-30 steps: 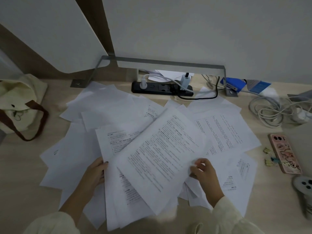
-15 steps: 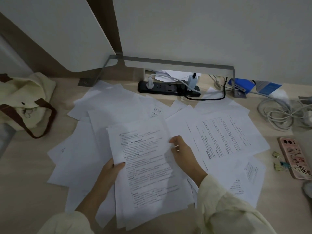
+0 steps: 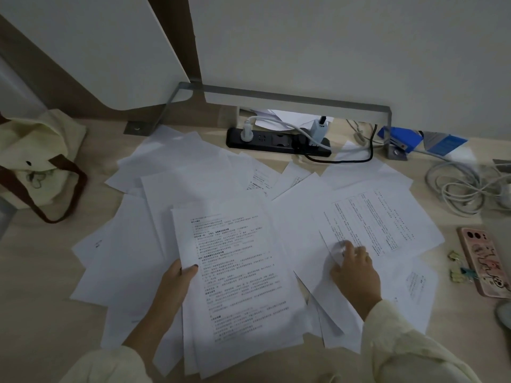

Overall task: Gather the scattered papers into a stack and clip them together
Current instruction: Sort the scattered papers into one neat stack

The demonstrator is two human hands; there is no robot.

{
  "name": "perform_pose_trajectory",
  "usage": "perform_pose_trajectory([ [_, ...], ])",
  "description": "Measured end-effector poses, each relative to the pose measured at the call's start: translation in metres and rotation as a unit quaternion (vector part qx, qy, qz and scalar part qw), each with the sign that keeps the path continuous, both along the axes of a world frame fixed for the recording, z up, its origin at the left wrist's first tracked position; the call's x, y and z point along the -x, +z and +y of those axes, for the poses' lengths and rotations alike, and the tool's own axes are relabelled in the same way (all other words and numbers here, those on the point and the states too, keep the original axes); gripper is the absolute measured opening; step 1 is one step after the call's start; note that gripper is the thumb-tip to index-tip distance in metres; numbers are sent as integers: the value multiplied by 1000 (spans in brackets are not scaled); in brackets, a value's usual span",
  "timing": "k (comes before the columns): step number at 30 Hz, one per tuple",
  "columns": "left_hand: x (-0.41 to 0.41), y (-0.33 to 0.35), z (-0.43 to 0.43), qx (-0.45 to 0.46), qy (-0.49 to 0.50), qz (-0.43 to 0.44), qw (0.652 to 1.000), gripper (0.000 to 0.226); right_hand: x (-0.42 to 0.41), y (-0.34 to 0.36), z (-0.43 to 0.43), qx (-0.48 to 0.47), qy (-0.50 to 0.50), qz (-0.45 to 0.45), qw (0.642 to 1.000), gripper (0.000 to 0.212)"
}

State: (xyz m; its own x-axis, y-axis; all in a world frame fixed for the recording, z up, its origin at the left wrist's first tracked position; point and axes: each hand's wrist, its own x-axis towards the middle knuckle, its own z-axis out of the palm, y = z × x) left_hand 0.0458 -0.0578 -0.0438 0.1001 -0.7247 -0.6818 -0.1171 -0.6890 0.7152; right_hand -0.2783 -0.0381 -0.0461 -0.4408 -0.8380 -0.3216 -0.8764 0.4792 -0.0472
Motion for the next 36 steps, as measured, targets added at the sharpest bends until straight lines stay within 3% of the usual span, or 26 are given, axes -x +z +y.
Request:
perform_pose_trajectory([
  [6,1,2,3,28,7,-4,1000,36,10,28,-15,20,4,24,999,17],
  [9,6,4,3,83,24,-19,996,40,-8,52,-27,78,-73,-137,985,21],
  [12,11,13,4,122,39,23,991,60,-42,63,-39,86,-135,-318,935,26],
  [15,15,19,5,152,3,21,988,60,-79,70,-45,47,-187,-483,854,25],
  [18,17,19,5,156,-35,0,987,48,-113,73,-50,3,-258,-629,734,18],
  [20,15,13,6,153,-49,-11,987,51,-130,70,-54,-9,-295,-695,656,18],
  [22,15,8,7,140,-56,-19,988,41,-144,66,-58,-8,-308,-746,591,19],
  [25,18,1,10,130,-49,-26,990,29,-155,65,-59,-22,-297,-793,531,22],
  [28,20,-4,8,137,-49,-39,989,27,-155,65,-59,-55,-232,-804,544,26],
  [32,26,-12,2,126,3,-72,989,42,-140,64,-55,-91,-172,-777,599,30],
  [34,30,-10,0,120,22,-79,989,50,-130,65,-53,-65,-146,-742,651,32],
  [36,31,-12,-1,124,18,-83,989,53,-118,59,-50,16,-137,-646,751,26],
])
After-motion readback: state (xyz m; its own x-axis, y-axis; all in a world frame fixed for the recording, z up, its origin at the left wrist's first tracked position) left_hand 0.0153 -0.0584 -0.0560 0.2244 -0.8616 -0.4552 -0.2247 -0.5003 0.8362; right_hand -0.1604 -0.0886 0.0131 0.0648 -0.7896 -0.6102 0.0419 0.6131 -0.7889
